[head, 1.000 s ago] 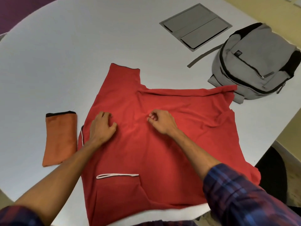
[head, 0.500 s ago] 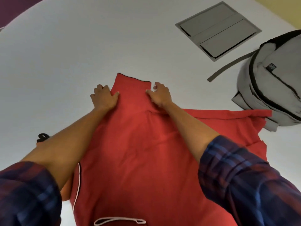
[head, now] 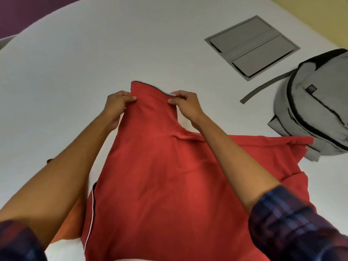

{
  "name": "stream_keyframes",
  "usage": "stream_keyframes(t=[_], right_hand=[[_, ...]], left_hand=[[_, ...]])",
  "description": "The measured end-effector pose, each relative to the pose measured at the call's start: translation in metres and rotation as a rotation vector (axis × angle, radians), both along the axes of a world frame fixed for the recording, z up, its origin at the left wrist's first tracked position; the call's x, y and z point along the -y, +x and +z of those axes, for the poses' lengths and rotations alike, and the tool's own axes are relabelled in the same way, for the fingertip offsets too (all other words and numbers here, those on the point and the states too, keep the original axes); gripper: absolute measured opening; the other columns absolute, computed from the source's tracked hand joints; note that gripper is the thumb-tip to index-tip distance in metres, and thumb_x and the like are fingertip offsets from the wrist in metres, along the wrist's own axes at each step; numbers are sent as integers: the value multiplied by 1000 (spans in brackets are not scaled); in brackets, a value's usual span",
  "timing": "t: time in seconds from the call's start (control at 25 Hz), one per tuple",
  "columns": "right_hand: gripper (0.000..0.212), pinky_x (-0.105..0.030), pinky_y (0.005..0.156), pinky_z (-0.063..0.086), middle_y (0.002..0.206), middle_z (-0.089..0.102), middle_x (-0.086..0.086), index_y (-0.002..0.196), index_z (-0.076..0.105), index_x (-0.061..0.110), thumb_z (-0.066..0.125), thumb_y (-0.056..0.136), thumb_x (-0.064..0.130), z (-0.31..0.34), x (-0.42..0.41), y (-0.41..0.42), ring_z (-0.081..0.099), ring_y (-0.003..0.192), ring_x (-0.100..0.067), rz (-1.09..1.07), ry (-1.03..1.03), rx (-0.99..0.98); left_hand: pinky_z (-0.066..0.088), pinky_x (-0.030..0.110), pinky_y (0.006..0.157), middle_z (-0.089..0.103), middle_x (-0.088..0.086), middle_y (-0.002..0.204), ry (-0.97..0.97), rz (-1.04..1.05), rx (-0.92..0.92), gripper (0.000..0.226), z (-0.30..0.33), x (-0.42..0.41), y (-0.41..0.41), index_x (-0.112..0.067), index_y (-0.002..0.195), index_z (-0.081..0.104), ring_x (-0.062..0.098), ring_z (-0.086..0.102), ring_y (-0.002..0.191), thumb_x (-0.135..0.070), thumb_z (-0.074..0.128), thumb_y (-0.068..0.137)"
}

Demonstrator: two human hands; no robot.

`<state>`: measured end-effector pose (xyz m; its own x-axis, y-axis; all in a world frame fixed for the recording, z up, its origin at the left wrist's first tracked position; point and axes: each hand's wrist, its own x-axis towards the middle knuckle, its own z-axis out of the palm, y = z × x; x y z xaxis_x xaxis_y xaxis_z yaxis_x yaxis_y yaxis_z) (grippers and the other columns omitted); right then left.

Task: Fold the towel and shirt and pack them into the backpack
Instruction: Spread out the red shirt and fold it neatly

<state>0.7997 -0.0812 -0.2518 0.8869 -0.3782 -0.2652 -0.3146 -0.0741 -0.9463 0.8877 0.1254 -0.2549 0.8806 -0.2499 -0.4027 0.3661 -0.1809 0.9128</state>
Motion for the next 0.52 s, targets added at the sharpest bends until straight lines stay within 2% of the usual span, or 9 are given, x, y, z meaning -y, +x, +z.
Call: stream_keyframes(t=[0.08, 0.12, 0.2, 0.28, 0.32, 0.36, 0.4, 0.44, 0.52], right_hand=[[22, -11, 66, 43, 61, 62, 18, 82, 70, 21, 74, 76, 1, 12, -10, -35, 57, 62, 5, 96, -51, 48], [24, -12, 64, 42, 60, 63, 17, 80, 69, 22, 74, 73, 0, 9, -16, -54, 56, 59, 6, 140, -98, 43], [21, -22, 69, 47, 70, 68, 10, 79, 70, 22, 73, 70, 3, -4, -31, -92, 60, 66, -1, 253, -244, 16], [17, -31, 75, 51, 81, 71, 4, 82, 72, 21, 67, 66, 15, -24, -46, -126, 64, 76, -10, 407, -381, -34], [22, -34, 77, 52, 86, 71, 4, 86, 72, 21, 63, 65, 23, -32, -52, -140, 64, 80, -13, 488, -433, -74], [30, -36, 81, 51, 94, 71, 3, 92, 71, 20, 60, 66, 31, -39, -58, -151, 64, 86, -15, 560, -489, -106], [39, -38, 85, 50, 104, 70, 2, 101, 69, 20, 58, 68, 39, -44, -63, -160, 63, 95, -18, 608, -552, -115], [50, -38, 91, 47, 115, 66, 0, 111, 66, 20, 53, 71, 48, -49, -67, -166, 60, 105, -20, 622, -625, -111], [69, -39, 102, 37, 137, 54, -2, 130, 55, 18, 40, 77, 60, -54, -74, -171, 48, 127, -21, 607, -757, -101]], left_hand=[[42, 25, 78, 62, 0, 82, -79, -82, 29, 12, 13, -28, -26, -17, 76, 62, 12, 56, 77, -7, 61, 82], [42, 26, 80, 61, 1, 78, -66, -133, 56, 15, 14, -42, -40, -15, 75, 62, 13, 56, 76, -3, 59, 81], [43, 27, 79, 63, -1, 71, 71, -272, 113, 21, 11, -65, -70, -18, 68, 65, 10, 56, 72, 1, 59, 75], [44, 27, 72, 64, -12, 64, 299, -483, 132, 17, -4, -84, -96, -27, 61, 67, 2, 57, 65, -12, 61, 67], [45, 29, 77, 66, -15, 68, 464, -578, 169, 14, -12, -91, -106, -34, 61, 66, 1, 59, 69, -22, 59, 63], [43, 33, 88, 68, -15, 79, 624, -640, 247, 15, -19, -96, -115, -38, 67, 67, 4, 62, 81, -29, 54, 63], [36, 37, 101, 67, -13, 93, 739, -654, 341, 24, -28, -101, -122, -37, 80, 67, 11, 61, 96, -34, 48, 65], [27, 42, 108, 65, -6, 107, 800, -632, 447, 39, -35, -103, -129, -29, 97, 67, 17, 57, 110, -39, 41, 69], [14, 45, 113, 55, 0, 130, 826, -565, 600, 61, -45, -98, -139, -19, 121, 59, 20, 40, 132, -47, 25, 78]])
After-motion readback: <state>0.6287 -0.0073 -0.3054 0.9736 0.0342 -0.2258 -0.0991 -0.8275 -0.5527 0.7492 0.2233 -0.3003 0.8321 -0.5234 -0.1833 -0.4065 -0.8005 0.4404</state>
